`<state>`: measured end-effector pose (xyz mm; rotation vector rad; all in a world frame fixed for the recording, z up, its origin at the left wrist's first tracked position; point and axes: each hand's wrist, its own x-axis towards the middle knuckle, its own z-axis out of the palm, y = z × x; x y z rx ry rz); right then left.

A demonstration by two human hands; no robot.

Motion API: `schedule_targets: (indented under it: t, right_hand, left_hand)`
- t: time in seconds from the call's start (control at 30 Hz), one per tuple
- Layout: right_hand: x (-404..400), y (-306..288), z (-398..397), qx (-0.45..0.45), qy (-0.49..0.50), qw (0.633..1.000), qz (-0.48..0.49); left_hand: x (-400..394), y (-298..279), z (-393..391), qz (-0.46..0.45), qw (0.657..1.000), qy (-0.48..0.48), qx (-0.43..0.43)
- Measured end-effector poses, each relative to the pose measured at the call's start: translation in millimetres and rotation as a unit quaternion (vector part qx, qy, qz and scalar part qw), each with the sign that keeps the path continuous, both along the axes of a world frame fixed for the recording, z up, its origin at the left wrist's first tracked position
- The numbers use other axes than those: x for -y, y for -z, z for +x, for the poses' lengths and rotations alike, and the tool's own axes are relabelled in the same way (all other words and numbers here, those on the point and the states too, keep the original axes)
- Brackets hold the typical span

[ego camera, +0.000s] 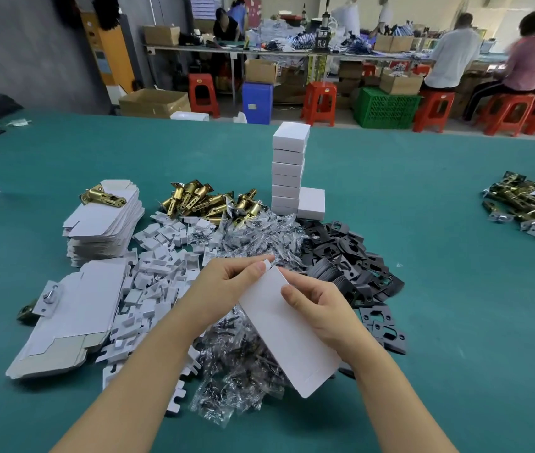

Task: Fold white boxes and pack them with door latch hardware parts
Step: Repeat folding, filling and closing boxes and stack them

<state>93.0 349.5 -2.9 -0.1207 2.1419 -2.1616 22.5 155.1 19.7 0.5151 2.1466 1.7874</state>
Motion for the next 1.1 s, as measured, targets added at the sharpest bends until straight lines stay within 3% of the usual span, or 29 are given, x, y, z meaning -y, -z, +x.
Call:
schedule_targets:
  t: [0.2, 0.47, 0.77, 0.93, 1.1]
  right_hand:
    - [-0.2, 4.1, -1.7, 0.004, 0.003, 1.000, 0.003]
    - [-0.3, 1.2, -6.2, 0.019, 0.007, 0.999, 0.027]
    - [-14.0, -1.0, -4.3, 0.076, -0.062, 0.995, -0.032]
    - [-16.2, 0.2, -5.3, 0.104, -0.085, 0.990, -0.041]
    - [-15.1, 2.5, -6.3, 0.105, -0.078, 0.990, -0.044]
  left_hand:
    - [-1.1, -1.7, 2.0, -0.024, 1.000, 0.001, -0.005]
    - [3.5, -5.7, 5.8, -0.085, 0.991, 0.102, -0.021]
    - [18.7, -6.4, -3.6, 0.041, 0.960, 0.229, 0.159]
    - [24.3, -7.7, -9.9, 0.019, 0.943, 0.277, 0.187]
    - [21.7, -8.1, -9.7, -0.028, 0.954, 0.246, 0.169]
